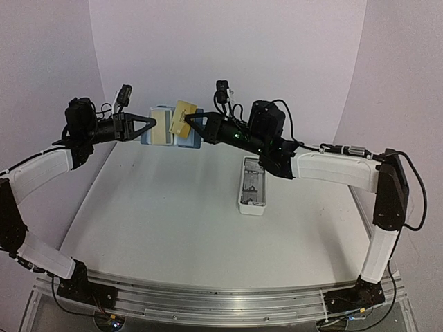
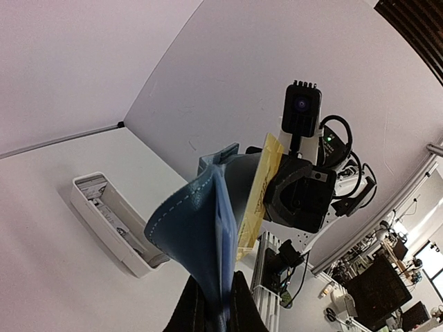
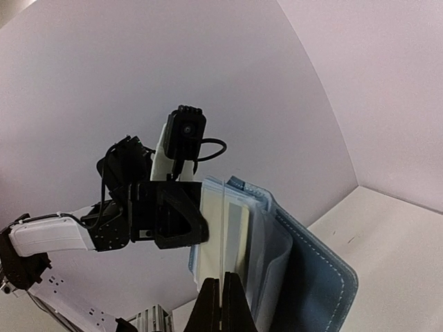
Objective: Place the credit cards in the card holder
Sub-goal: Pick up the card holder from the center of the board.
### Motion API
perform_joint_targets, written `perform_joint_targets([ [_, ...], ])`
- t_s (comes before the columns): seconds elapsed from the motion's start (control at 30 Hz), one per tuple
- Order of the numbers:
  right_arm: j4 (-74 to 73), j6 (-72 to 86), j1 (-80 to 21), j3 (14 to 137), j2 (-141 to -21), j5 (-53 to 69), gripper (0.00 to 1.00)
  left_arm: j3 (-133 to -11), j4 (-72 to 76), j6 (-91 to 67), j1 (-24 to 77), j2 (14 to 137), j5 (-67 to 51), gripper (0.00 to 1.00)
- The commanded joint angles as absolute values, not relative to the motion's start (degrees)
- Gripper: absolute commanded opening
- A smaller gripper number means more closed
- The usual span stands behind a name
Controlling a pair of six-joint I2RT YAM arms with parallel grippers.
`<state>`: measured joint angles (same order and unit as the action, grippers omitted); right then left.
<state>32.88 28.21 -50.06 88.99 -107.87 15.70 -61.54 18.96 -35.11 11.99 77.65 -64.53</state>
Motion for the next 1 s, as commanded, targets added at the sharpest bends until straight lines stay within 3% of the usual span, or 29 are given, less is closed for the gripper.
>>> perform_joint_targets([
  [0.0,35.1,25.4,-49.2,89.4,-107.2,12.7,0.0,-62.7,21.0,-37.4,12.0,75.4,-66.6,0.0],
  [0.57,35.3,28.4,-48.4,90.6,-109.5,17.1,0.0,-62.1,25.0,-40.7,12.0,76.5,-67.1,0.0],
  [0.97,46.7,35.7,-45.7,86.2,-108.1,23.8,0.0,-61.4,25.7,-41.4,12.0,76.8,-66.6,0.0],
])
